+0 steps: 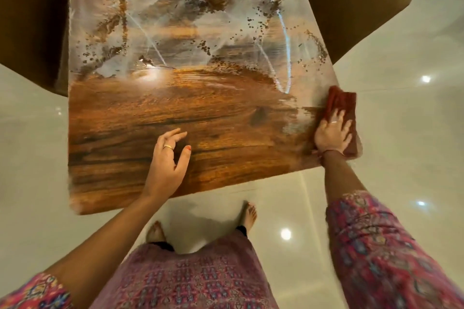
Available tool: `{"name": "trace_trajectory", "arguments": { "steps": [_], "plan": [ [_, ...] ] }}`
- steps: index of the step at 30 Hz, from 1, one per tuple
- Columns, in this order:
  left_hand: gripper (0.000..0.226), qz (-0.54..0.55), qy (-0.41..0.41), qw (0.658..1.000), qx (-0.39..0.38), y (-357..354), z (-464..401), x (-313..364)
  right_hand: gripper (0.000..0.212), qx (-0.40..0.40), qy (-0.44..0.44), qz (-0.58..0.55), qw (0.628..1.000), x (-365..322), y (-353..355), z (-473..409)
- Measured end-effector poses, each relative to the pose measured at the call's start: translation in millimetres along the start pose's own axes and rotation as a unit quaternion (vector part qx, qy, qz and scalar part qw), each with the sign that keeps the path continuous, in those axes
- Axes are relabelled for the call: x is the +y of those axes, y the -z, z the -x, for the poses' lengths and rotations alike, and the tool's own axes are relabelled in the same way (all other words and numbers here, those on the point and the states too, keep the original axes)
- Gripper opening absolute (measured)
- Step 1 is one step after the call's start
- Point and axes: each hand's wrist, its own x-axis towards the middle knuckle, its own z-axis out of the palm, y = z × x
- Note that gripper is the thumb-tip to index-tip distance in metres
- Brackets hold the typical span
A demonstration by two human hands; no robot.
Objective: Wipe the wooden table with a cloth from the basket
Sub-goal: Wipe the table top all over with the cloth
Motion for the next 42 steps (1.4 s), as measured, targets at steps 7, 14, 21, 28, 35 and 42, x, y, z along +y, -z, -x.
{"name": "trace_trajectory", "arguments": {
  "steps": [7,14,21,28,35,42],
  "plan": [
    [0.029,-0.040,0.030,0.985,0.166,-71.4,-16.9,48.0,0.056,-0.103,0.447,0.059,0.887,0.1,-54.9,155.2],
    [0.032,-0.024,0.034,0.982,0.187,-111.8,-27.6,81.8,0.059,-0.069,0.367,0.065,0.925,87.3,5.0,24.4],
    [0.029,-0.038,0.035,0.985,0.164,-131.5,-14.5,75.3,0.058,-0.025,0.258,0.047,0.965,53.6,-20.0,70.7],
    [0.029,-0.049,-0.009,0.995,0.081,-135.5,-17.5,77.3,0.055,-0.143,0.483,0.088,0.859,75.5,-11.9,86.7],
    [0.030,-0.032,0.004,0.997,0.070,-124.2,-28.9,69.9,0.057,-0.048,0.201,0.010,0.978,39.8,14.8,-37.9],
    [0.031,-0.007,0.017,0.996,0.086,-116.9,-38.9,60.6,0.056,-0.056,0.402,0.103,0.908,-71.9,-39.7,12.4]
  ]
}}
